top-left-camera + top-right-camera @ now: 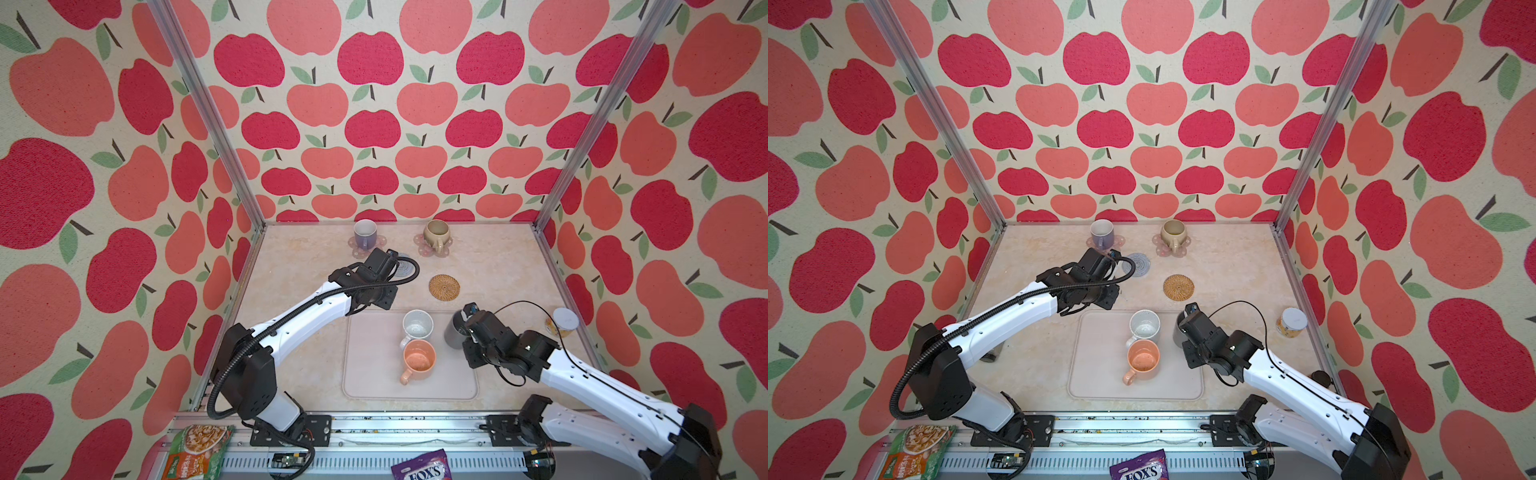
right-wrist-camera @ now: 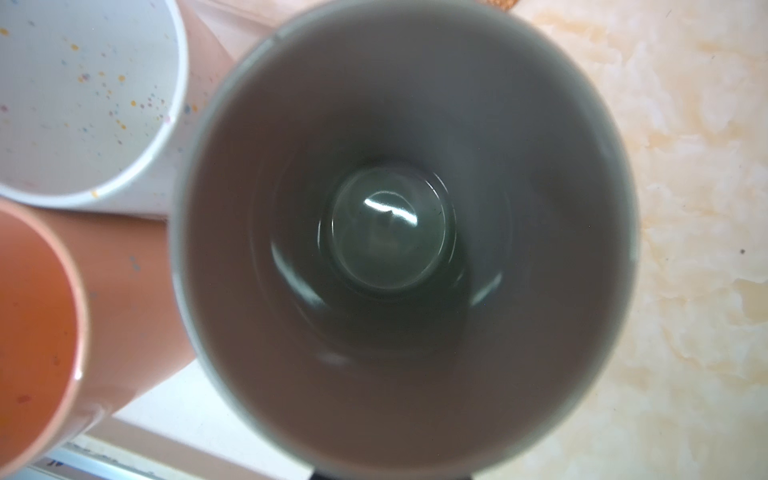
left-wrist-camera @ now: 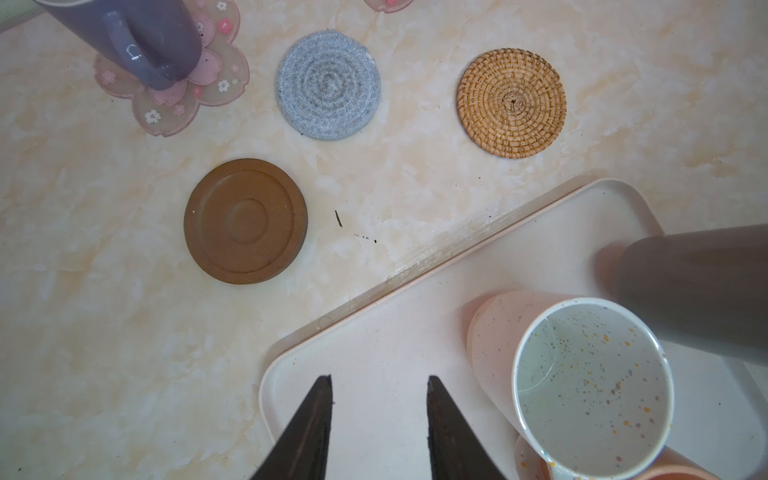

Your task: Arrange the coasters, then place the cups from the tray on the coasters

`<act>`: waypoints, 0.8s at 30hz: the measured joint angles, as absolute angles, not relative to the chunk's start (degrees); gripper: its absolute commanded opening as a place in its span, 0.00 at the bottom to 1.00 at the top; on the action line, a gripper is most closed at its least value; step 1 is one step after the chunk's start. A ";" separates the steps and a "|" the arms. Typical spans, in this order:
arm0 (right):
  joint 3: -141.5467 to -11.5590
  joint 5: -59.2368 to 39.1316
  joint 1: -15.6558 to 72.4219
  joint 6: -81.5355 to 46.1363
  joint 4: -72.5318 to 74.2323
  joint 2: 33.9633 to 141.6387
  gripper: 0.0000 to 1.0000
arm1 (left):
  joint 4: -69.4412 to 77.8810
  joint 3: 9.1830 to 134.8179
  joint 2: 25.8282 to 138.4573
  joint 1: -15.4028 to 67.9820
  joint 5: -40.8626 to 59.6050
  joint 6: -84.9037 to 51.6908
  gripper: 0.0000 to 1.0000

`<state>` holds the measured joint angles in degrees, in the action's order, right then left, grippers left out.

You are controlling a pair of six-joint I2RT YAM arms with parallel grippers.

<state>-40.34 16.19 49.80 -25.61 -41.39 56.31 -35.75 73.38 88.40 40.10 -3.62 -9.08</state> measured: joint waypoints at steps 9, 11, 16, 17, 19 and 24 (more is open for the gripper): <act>-48.58 16.03 39.79 -17.72 -35.77 68.14 0.00 | -33.98 71.92 88.40 33.69 -2.28 -10.85 0.40; -50.52 15.57 37.01 -15.92 -34.50 71.20 0.00 | -33.82 71.92 88.42 32.10 -2.07 -11.00 0.40; -55.22 14.24 32.99 -12.71 -32.03 78.19 0.00 | -33.12 71.94 89.47 29.10 -1.85 -11.03 0.40; -56.01 13.78 32.53 -12.16 -31.35 79.42 0.00 | -32.84 71.94 89.95 28.62 -1.72 -11.03 0.40; -57.49 12.56 31.86 -11.40 -30.24 81.76 0.00 | -32.32 71.94 90.67 27.75 -1.65 -11.03 0.40; -60.42 10.50 31.11 -10.17 -27.97 86.74 0.00 | -30.89 71.94 91.18 25.56 -1.43 -11.05 0.40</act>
